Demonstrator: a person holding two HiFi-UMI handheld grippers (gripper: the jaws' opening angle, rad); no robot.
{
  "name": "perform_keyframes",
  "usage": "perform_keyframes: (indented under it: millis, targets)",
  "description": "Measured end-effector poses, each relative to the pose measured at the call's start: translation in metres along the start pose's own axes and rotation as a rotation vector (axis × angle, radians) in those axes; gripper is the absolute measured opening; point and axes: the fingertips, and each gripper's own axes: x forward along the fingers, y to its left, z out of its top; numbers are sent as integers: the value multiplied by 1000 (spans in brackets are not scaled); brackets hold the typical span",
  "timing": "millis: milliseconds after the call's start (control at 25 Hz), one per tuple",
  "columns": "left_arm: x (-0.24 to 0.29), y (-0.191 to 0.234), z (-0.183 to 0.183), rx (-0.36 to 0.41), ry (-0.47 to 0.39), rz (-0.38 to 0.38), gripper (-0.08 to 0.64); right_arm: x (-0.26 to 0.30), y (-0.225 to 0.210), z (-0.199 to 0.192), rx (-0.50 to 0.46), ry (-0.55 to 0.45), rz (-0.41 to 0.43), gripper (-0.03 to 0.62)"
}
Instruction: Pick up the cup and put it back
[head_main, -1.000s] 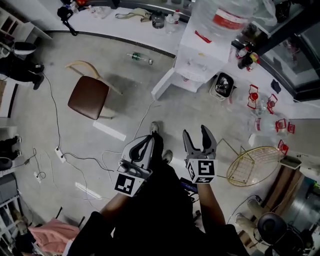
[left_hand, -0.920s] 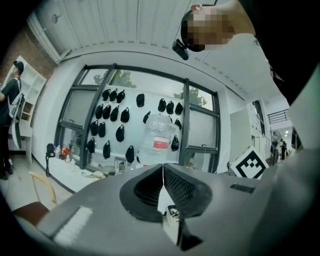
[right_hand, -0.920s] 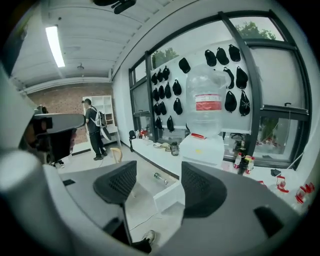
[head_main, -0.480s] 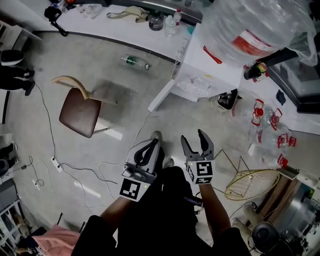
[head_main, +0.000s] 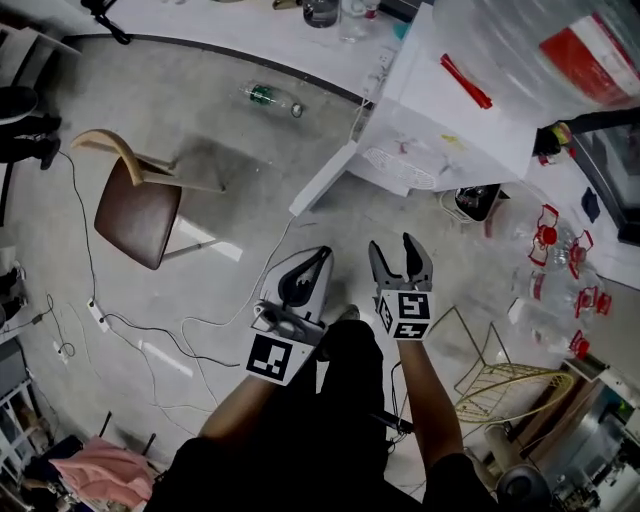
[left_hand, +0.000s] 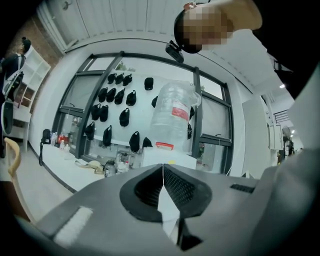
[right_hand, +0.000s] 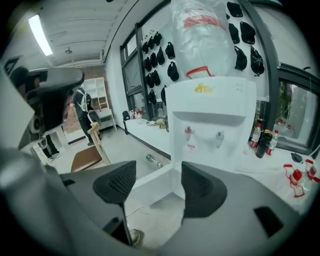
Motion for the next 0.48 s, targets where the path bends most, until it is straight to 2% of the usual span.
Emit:
perform_keyframes:
  millis: [280, 480]
  targets:
    - [49, 31, -92, -2, -21, 1, 8, 89, -38, -79, -5, 19, -10, 269]
    - [88, 46, -157, 42, -63, -35, 8, 151, -68, -129, 9, -15, -29, 275]
